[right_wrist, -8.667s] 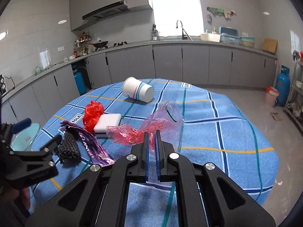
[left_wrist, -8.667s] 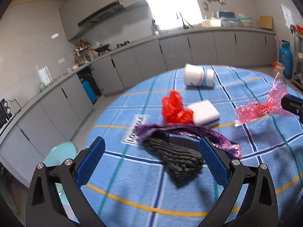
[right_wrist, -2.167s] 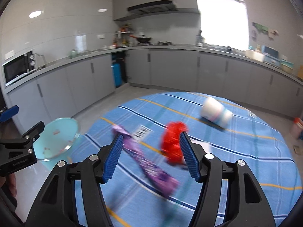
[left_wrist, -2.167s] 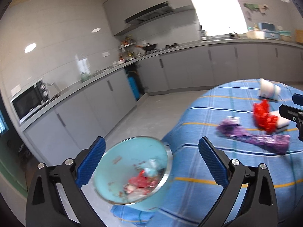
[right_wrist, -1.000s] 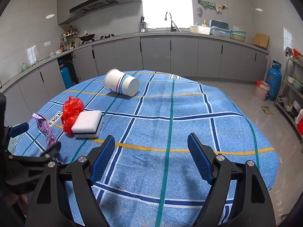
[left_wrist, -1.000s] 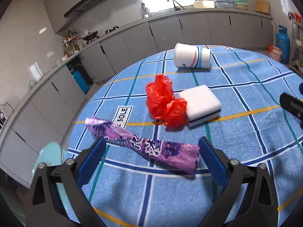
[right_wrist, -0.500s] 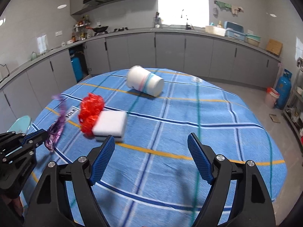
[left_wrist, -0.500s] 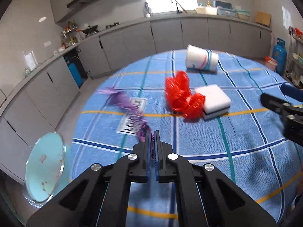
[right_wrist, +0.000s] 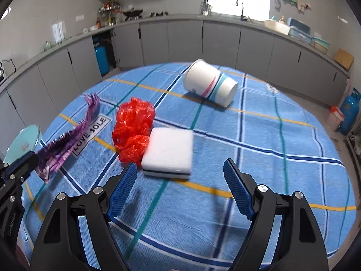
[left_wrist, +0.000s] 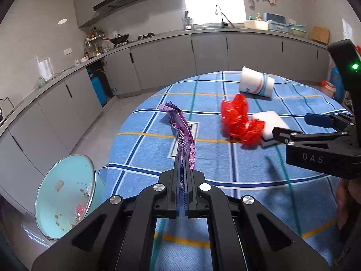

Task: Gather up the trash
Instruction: 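Lift the purple wrapper with the left gripper while the right gripper approaches the white sponge, then grasp the white sponge with the right gripper while the left gripper regrasps the purple wrapper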

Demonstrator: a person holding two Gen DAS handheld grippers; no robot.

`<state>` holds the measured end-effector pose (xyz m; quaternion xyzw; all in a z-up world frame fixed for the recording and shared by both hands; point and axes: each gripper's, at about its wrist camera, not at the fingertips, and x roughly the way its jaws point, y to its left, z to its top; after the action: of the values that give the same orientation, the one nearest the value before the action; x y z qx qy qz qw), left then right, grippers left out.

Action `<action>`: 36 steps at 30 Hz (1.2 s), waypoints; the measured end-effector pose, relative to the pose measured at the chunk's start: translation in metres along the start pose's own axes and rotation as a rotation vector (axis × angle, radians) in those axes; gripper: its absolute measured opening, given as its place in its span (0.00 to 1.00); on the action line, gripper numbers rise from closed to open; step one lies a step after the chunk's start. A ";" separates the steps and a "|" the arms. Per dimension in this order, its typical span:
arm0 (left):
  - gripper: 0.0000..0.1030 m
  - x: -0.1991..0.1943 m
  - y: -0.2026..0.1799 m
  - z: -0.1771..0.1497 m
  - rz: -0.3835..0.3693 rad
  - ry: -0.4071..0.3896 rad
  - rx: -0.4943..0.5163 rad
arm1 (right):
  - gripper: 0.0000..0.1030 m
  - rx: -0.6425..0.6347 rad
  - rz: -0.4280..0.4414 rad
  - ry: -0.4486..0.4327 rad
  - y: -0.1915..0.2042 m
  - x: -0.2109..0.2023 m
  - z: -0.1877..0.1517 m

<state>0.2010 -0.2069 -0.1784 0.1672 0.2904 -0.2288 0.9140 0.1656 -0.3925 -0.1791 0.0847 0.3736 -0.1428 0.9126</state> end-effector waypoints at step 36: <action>0.90 0.028 -0.019 0.025 0.060 0.016 -0.016 | 0.42 0.041 -0.027 -0.001 -0.038 -0.027 -0.023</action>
<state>0.2227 -0.2430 -0.1786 0.1703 0.2944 -0.1974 0.9194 0.1202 -0.4169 -0.1784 0.0983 0.3713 -0.1626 0.9089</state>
